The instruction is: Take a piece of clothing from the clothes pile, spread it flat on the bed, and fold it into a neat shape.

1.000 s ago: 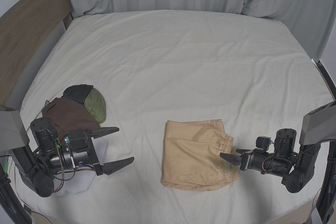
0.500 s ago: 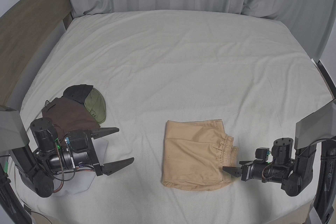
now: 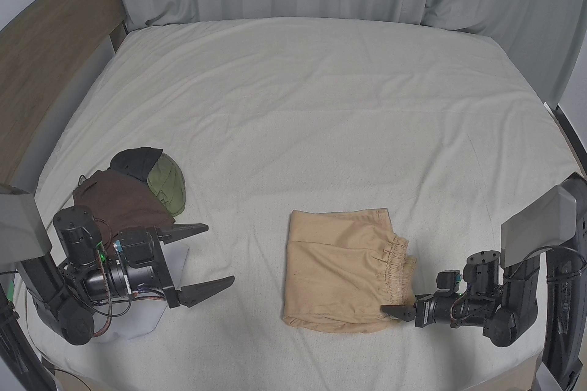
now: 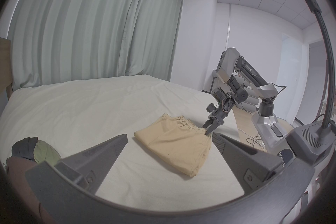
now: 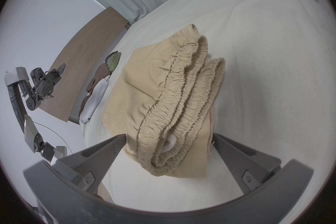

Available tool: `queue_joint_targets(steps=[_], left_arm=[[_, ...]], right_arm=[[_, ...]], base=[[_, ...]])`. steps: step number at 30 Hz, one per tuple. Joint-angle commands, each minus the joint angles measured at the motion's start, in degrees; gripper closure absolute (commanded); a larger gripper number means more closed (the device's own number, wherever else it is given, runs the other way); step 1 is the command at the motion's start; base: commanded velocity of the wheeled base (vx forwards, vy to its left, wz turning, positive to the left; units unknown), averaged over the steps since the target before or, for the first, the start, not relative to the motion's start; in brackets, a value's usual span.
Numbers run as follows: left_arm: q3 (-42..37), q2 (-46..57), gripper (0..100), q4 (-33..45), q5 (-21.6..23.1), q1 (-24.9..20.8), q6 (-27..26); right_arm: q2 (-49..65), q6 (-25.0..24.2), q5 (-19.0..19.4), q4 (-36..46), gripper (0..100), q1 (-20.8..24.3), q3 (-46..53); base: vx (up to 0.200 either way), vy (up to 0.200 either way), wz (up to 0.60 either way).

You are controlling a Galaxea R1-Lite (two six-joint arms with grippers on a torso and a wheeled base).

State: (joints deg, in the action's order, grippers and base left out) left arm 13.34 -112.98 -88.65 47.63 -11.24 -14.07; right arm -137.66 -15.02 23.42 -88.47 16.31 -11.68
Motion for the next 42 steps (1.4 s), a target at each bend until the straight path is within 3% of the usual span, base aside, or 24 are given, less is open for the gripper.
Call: queue_joint_targets(steps=[1, 8, 15, 23, 24, 42], left_arm=[[-0.1, 0.0, 0, 0.1, 0.0, 0.0, 0.0], [-0.1, 0.0, 0, 0.1, 0.0, 0.0, 0.0], [-0.4, 0.0, 0, 0.1, 0.0, 0.0, 0.0], [-0.4, 0.0, 0, 0.1, 0.0, 0.0, 0.0], [-0.4, 0.0, 0, 0.1, 0.0, 0.0, 0.0], [-0.5, 0.0, 0, 0.1, -0.1, 0.0, 0.1]], right_arm=[[-2.9, -0.4, 0.5, 0.0, 0, -0.1, -1.4], [-3.2, -1.1, 0.4, 0.0, 0, 0.4, -3.2], [-2.5, -6.9, 0.4, -0.1, 0, 3.3, -4.1], [-2.5, -6.9, 0.3, -0.1, 0, 3.2, -4.0], [-2.5, -6.9, 0.3, -0.1, 100, 3.2, -3.9], [-2.5, -6.9, 0.3, -0.2, 100, 3.2, -4.1]], base=[[0.000, 0.000, 0.00], [0.000, 0.000, 0.00], [0.000, 0.000, 0.00], [0.000, 0.000, 0.00], [0.000, 0.000, 0.00], [0.000, 0.000, 0.00]])
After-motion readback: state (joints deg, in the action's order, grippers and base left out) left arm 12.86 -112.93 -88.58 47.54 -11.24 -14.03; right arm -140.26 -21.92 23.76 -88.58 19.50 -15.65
